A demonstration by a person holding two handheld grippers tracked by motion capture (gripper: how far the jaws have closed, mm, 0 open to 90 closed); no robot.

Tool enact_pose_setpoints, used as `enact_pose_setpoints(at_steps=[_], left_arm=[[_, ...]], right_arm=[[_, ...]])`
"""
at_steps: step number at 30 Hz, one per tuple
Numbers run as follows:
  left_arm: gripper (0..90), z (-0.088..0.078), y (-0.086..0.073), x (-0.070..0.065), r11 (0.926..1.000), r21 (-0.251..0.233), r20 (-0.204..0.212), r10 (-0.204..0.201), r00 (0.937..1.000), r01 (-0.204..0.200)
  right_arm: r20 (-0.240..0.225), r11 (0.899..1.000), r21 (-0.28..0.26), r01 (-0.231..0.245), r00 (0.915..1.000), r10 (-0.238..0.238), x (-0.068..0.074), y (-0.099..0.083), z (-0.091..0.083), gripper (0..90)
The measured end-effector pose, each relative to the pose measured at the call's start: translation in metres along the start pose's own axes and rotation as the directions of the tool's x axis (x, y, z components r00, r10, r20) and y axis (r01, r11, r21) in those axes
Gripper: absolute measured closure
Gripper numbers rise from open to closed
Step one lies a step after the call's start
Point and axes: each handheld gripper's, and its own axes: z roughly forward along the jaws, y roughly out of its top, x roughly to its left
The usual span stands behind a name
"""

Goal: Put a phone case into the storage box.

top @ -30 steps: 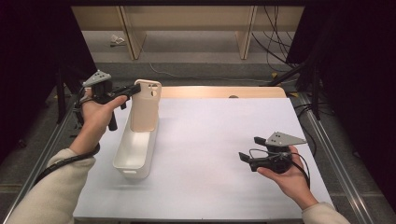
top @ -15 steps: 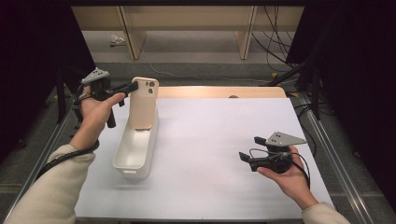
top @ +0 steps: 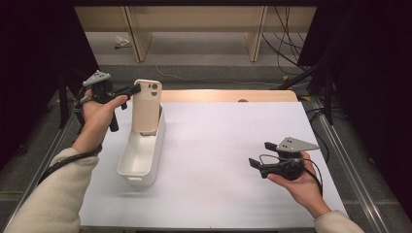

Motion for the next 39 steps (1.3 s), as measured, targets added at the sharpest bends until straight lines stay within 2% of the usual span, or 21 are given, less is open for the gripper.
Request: enact_pose_setpoints(at_steps=[15,30,39], left_arm=[[81.6,0.004,-0.002,0.010,1.0000,0.004,-0.021,-0.002,0.9998,0.002],[81.6,0.012,-0.009,0.023,0.9994,0.015,-0.051,-0.029,0.9983,0.030],[81.6,0.018,-0.015,0.026,0.9991,0.020,-0.055,-0.036,0.9978,0.037]], right_arm=[[-0.001,1.000,0.002,-0.002,1.0000,0.002,0.000,0.000,0.000,16.9],[-0.002,1.000,0.002,-0.004,1.0000,0.004,0.000,0.000,0.000,16.9],[-0.003,1.000,0.001,-0.005,1.0000,0.005,-0.001,0.000,0.000,16.9]])
